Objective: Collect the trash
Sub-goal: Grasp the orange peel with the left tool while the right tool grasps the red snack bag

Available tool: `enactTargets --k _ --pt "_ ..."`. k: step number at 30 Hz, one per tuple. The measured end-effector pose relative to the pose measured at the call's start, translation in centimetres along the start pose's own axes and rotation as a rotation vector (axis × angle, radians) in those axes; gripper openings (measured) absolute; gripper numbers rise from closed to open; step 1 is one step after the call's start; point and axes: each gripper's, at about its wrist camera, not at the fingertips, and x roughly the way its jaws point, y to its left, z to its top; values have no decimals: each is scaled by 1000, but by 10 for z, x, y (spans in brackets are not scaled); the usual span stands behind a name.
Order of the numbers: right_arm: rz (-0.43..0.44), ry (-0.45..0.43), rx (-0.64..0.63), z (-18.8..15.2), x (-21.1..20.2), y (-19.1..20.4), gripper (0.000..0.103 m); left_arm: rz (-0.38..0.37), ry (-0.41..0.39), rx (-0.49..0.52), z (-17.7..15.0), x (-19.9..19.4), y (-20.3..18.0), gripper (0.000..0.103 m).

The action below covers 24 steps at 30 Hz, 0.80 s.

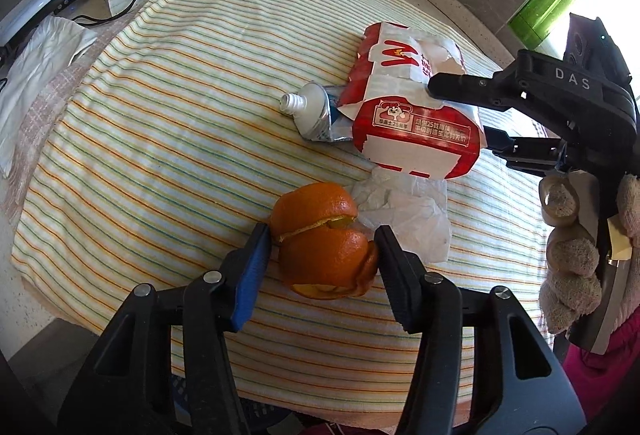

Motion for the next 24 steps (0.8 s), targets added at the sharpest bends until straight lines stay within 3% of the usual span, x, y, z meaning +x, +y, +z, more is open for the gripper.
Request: enactTargets --k 2,4,11,16,24 --pt "4 6 7 1 2 -1 58 -2 -3 -3 1 -1 1 50" --pt "12 11 15 1 3 -3 43 1 -5 0 1 -2 0 48" --pt "14 -26 15 -1 -5 -2 32 9 -23 -8 0 -7 2 44" --pt "11 -73 7 -1 -16 1 17 8 -45 -16 2 -16 5 44" --pt "-22 -149 -39 -3 -38 12 7 8 -71 -21 4 -27 11 42"
